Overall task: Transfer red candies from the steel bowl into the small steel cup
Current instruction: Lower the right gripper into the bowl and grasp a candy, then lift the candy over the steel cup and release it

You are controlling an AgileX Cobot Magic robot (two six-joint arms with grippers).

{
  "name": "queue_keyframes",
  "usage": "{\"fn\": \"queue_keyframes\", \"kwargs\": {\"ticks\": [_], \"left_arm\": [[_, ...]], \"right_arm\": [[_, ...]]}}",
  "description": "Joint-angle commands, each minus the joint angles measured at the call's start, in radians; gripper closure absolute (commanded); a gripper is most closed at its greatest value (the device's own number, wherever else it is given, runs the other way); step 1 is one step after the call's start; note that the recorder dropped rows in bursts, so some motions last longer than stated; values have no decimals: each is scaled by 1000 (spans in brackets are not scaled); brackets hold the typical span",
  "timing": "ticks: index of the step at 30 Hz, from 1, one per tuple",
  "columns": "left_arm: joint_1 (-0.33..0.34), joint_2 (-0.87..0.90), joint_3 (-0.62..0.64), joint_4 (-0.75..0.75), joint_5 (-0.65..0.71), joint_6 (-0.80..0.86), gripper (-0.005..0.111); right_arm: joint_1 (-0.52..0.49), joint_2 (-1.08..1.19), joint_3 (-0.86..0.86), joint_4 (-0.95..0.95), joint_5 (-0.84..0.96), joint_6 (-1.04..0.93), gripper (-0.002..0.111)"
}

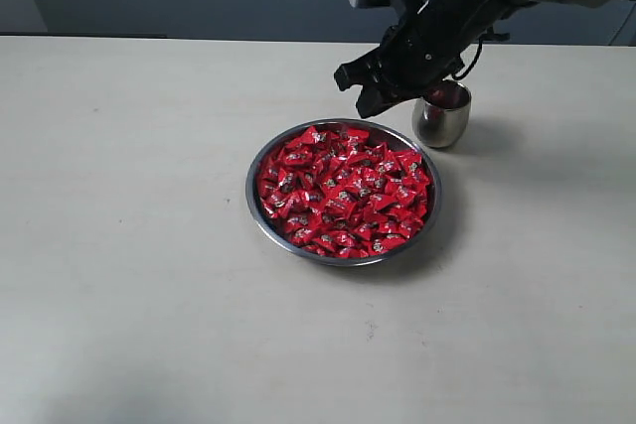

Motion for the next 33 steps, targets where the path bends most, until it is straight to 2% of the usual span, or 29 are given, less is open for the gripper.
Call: {"fn": "queue_keyframes", "kwargs": {"ticks": [1, 6, 8, 9, 11, 17, 23, 33], "left_arm": [[0, -5, -8, 2, -8, -3, 106], [0, -5, -8, 2, -8, -3, 106], [0, -5, -8, 2, -8, -3, 106], [0, -5, -8, 2, -8, -3, 106], [0, -5, -8, 2, -8, -3, 106], [0, -5, -8, 2, -8, -3, 106], [0, -5, -8, 2, -8, -3, 106], [0, -5, -8, 2, -8, -3, 106]], "right_arm": [[14, 39, -7, 1, -3, -9, 89], [60, 81, -75, -48, -11, 14, 76], [89, 92, -132, -169, -2, 124, 72], [108, 102, -156, -317, 11, 243, 72], [112, 116, -169, -400, 53, 337, 72], [114, 185, -195, -397, 109, 349, 72], [150, 189, -199, -406, 62, 349, 72], [151, 215, -211, -411, 45, 351, 72]]}}
